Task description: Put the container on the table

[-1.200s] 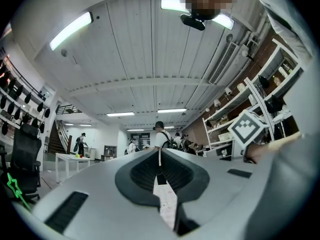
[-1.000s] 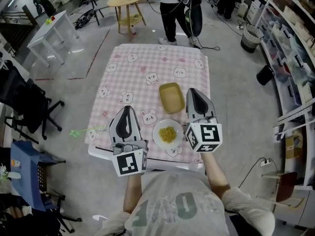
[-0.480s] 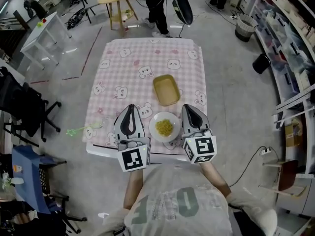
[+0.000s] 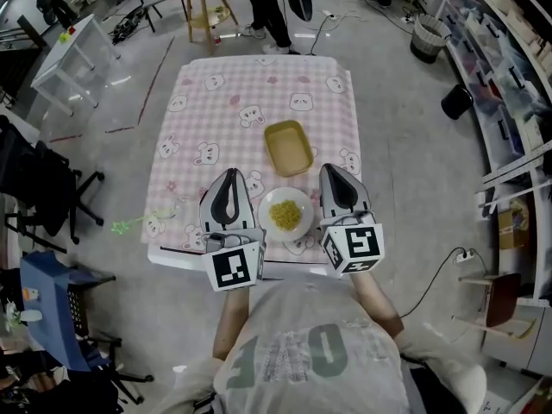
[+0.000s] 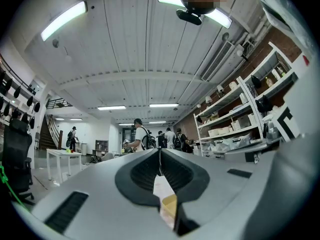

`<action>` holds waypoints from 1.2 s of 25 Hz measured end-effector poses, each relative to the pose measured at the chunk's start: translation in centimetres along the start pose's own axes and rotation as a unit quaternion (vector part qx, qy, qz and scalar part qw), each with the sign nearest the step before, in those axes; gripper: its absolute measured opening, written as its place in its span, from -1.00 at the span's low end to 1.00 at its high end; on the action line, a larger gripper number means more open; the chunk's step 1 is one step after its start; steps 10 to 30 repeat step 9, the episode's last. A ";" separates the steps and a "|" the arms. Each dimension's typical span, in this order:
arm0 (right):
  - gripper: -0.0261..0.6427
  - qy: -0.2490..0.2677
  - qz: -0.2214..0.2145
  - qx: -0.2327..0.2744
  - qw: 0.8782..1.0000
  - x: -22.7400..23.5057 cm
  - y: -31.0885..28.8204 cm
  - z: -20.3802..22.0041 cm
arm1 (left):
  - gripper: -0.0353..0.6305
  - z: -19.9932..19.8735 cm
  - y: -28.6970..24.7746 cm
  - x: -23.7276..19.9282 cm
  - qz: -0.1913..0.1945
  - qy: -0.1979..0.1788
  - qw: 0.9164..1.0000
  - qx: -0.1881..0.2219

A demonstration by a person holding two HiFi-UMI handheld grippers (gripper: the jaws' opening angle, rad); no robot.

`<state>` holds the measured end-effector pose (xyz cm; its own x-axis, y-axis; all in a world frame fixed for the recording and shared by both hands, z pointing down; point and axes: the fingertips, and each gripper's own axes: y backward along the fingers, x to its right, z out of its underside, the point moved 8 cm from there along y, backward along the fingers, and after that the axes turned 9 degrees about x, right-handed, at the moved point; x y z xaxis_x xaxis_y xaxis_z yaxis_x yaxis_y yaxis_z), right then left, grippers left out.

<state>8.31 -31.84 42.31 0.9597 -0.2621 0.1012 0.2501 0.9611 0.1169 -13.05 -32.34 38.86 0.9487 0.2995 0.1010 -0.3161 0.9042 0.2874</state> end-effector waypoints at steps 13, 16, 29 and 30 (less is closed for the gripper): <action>-0.83 0.001 -0.003 -0.001 1.000 0.2 -0.8 0.7 | -0.79 1.0 -0.5 -0.3 -0.008 0.004 1.000 -0.009; -0.83 0.001 -0.003 -0.001 1.000 0.2 -0.8 0.7 | -0.79 1.0 -0.5 -0.3 -0.008 0.004 1.000 -0.009; -0.83 0.001 -0.003 -0.001 1.000 0.2 -0.8 0.7 | -0.79 1.0 -0.5 -0.3 -0.008 0.004 1.000 -0.009; -0.83 0.001 -0.003 -0.001 1.000 0.2 -0.8 0.7 | -0.79 1.0 -0.5 -0.3 -0.008 0.004 1.000 -0.009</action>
